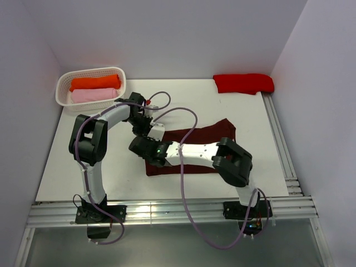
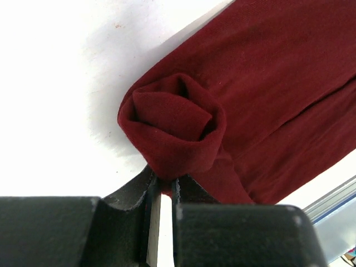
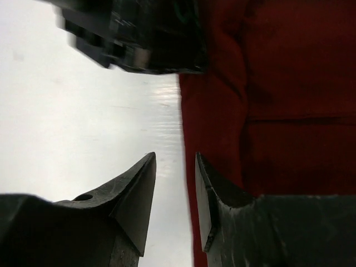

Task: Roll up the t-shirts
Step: Roll the tshirt

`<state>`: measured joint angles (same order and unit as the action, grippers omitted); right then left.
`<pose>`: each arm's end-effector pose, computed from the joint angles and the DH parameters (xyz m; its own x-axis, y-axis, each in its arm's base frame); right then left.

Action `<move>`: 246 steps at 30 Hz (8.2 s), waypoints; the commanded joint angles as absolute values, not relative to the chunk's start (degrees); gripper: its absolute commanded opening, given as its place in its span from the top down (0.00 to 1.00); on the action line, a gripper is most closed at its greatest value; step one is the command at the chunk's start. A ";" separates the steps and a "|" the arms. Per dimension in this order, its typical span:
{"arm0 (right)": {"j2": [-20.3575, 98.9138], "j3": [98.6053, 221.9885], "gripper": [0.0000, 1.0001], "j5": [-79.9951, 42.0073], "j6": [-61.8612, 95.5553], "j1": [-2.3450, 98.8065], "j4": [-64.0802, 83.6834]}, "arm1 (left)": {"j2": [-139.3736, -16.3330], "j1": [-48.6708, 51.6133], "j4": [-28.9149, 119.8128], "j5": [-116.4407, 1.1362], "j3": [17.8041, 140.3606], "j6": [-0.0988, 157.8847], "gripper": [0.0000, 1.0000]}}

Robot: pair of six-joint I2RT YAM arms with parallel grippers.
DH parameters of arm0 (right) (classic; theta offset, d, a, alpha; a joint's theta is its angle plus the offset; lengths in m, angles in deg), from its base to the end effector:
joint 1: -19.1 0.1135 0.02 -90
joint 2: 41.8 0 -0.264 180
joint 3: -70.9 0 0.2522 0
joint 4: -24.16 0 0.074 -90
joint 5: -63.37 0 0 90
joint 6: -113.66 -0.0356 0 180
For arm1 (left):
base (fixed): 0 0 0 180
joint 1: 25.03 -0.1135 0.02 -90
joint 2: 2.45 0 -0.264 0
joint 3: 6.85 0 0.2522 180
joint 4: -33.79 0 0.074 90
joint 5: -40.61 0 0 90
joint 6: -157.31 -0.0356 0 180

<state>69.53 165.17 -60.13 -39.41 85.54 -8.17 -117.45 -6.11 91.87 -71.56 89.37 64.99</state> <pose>0.1877 0.3814 0.2067 -0.6909 0.2756 -0.6684 -0.0106 0.9205 0.3906 0.3690 -0.1407 0.1674 -0.9050 0.3498 -0.2420 0.4184 0.8347 -0.3580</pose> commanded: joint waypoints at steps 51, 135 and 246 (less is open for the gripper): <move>64.98 133.72 0.83 -44.04 -53.84 90.39 43.84 | -116.27 -8.68 96.95 -69.42 98.05 62.48 0.44; 68.49 164.46 0.42 -67.33 -36.20 88.80 -10.52 | -121.63 0.20 97.04 -60.38 98.76 63.97 0.85; 52.94 146.79 0.46 -56.86 -51.32 93.11 -15.23 | -118.90 -3.14 91.67 -70.13 92.96 68.02 0.77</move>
<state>54.77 141.26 -51.87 -54.20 92.53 -4.61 -118.45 -3.29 91.06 -71.94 91.40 69.44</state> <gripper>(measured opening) 0.537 0.237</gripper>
